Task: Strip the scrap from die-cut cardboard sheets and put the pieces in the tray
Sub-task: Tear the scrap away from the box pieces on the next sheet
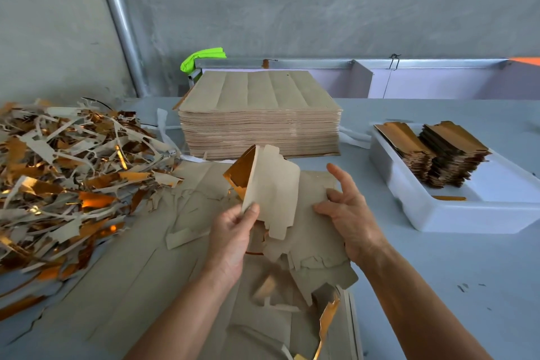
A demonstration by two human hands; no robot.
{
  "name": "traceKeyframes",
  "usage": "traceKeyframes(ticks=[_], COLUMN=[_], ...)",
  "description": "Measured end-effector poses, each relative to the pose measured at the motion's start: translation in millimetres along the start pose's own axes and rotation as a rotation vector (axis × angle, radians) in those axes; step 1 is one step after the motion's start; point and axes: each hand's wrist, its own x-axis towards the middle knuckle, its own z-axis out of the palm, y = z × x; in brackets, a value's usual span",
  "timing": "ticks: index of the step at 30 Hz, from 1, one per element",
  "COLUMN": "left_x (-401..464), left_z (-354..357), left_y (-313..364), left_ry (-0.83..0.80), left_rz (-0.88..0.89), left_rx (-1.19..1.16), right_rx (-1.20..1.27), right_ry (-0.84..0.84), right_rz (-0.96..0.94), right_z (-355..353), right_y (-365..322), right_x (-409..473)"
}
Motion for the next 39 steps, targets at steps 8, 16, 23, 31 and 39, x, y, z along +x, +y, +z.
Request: traceKeyframes(ticks=[8, 16, 23, 31, 39], left_x=[-4.7, -22.4, -30.6, -30.2, -30.6], left_z=[10.0, 29.2, 35.4, 28.6, 24.0], left_y=[1.3, -9.0, -14.5, -10.0, -8.1], left_ry=[0.097, 0.201, 0.136, 0.092, 0.119], left_rz=[0.143, 0.018, -0.163, -0.028, 0.258], left_rx=[0.265, 0.191, -0.11, 0.246, 0.652], right_rx=[0.059, 0.151, 0.165, 0.261, 0.432], right_ry=[0.171, 0.293, 0.166, 0.175, 0.119], right_rz=[0.046, 0.097, 0.033, 0.17, 0.252], right_z=[1.2, 9.5, 14.0, 9.9, 11.3], right_y=[9.5, 14.1, 13.4, 12.3, 13.3], right_x=[3.3, 2.6, -2.2, -4.6, -10.1])
